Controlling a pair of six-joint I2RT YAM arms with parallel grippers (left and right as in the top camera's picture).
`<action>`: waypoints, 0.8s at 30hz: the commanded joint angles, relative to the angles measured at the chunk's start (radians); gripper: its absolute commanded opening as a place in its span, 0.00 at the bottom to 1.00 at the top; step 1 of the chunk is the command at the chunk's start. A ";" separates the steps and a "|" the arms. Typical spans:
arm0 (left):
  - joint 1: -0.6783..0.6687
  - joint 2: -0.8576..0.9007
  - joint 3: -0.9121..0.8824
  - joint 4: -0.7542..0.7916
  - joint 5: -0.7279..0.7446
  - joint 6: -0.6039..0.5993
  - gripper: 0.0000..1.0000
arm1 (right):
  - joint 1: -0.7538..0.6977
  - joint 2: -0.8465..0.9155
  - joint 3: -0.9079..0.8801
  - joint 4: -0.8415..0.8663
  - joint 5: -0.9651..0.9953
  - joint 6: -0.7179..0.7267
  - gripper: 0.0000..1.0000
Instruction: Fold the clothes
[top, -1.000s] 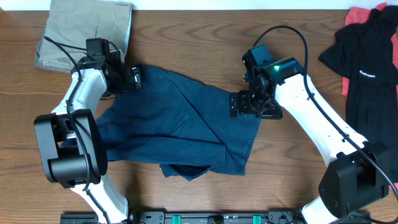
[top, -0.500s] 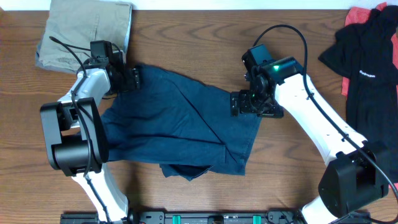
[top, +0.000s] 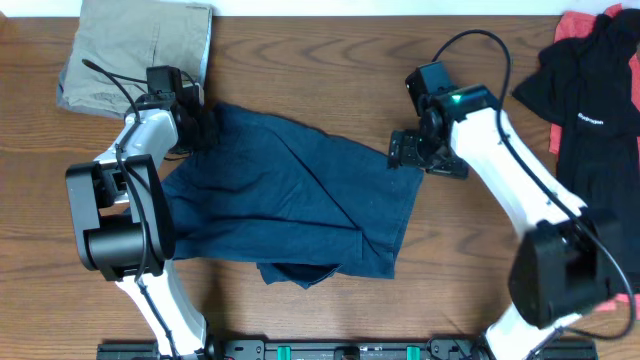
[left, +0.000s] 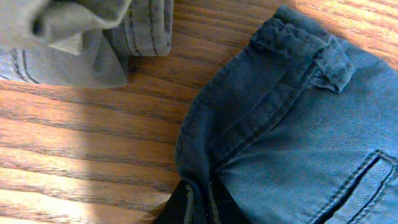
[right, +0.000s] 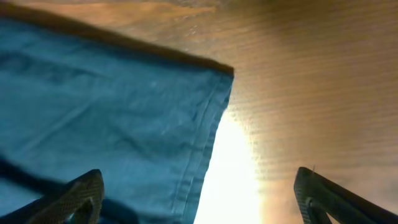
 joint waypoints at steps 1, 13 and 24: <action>0.003 0.037 0.002 -0.025 -0.016 0.003 0.09 | -0.002 0.089 0.000 0.026 -0.003 0.022 0.96; 0.003 0.037 0.002 -0.031 -0.016 0.003 0.09 | -0.002 0.225 0.000 0.090 -0.046 0.066 0.92; 0.003 0.037 0.002 -0.032 -0.016 -0.001 0.08 | 0.000 0.232 -0.061 0.161 -0.033 0.074 0.67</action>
